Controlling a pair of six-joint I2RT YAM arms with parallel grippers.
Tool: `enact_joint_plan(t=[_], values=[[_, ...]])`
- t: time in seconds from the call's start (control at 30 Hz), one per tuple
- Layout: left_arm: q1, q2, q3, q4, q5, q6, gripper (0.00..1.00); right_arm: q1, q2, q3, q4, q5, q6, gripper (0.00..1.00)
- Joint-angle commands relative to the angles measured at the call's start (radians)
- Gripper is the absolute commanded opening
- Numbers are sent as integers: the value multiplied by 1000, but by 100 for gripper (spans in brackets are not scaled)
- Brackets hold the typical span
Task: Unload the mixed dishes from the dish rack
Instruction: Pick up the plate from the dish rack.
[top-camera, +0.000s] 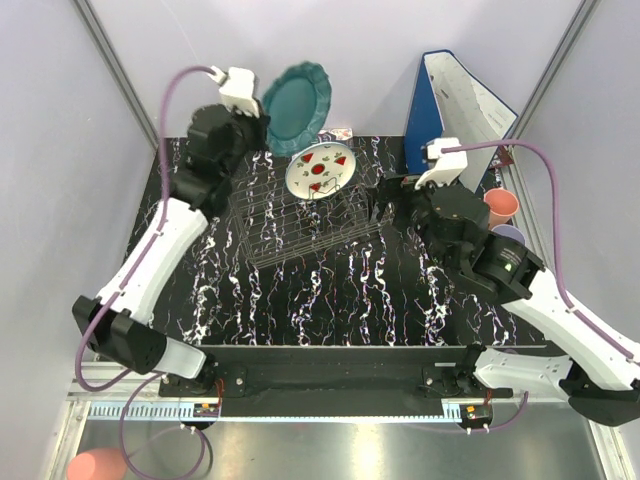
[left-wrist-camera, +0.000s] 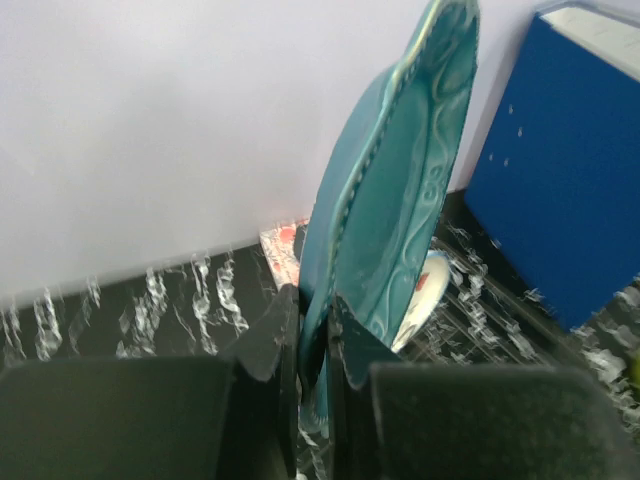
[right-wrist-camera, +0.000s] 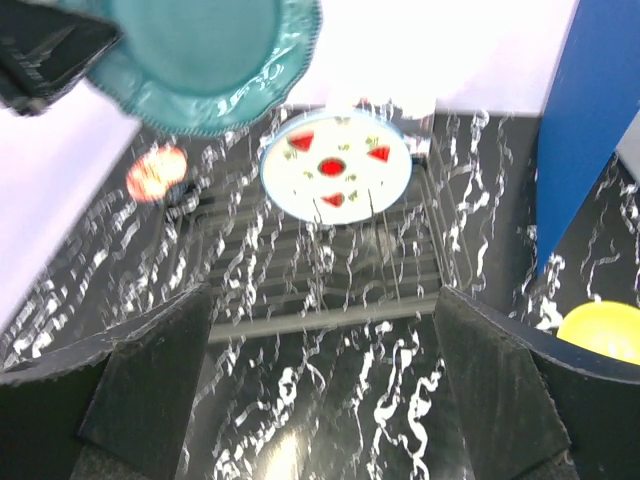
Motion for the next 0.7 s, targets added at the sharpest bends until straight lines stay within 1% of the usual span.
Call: enact_joint_plan(t=[0.0,0.03,0.07,0.1,0.13,0.17,0.2,0.23,0.27,0.3,0.33,0.37,0.4,0.43,0.47,0.57,0.6,0.67], values=[[33,-45,358,-232,-107,-407,0,-13,-14,80,64,70,-34,100],[62,-40,386,-273,-55,-511,0,-27,-13,100,66,69,-28,100],[78,-45,377,-291,7,-567,0,-34,-10,111,63,51,-25,100],[91,-86,341,-266,123,-628,0,-42,-7,129,59,40,-19,100],[116,-111,280,-215,183,-761,0,-68,-5,137,56,28,4,100],[125,-137,144,-162,240,-829,0,-85,3,146,50,-15,21,100],[134,-164,74,-70,318,-899,0,-111,4,161,34,-43,42,100],[145,-209,4,-13,355,-1029,0,-163,7,168,27,-81,88,100],[148,-235,-129,45,392,-1087,0,-192,7,172,24,-153,108,100],[148,-255,-191,151,445,-1139,0,-217,12,181,10,-188,130,100],[148,-290,-248,202,470,-1229,0,-240,13,186,4,-224,168,100],[148,-302,-337,249,502,-1269,0,-292,23,191,0,-311,184,100],[148,-318,-371,311,542,-1300,0,-309,26,194,-3,-350,202,100],[145,-351,-397,322,555,-1335,0,-318,33,195,-3,-374,231,100],[144,-368,-431,330,561,-1339,0,-330,38,197,-2,-426,244,100],[138,-428,-428,270,562,-1308,0,-349,61,198,-3,-520,300,100],[132,-434,-422,223,553,-1293,0,-358,63,198,-2,-531,313,100],[113,-438,-417,198,549,-1271,0,-367,67,192,-5,-563,345,100]])
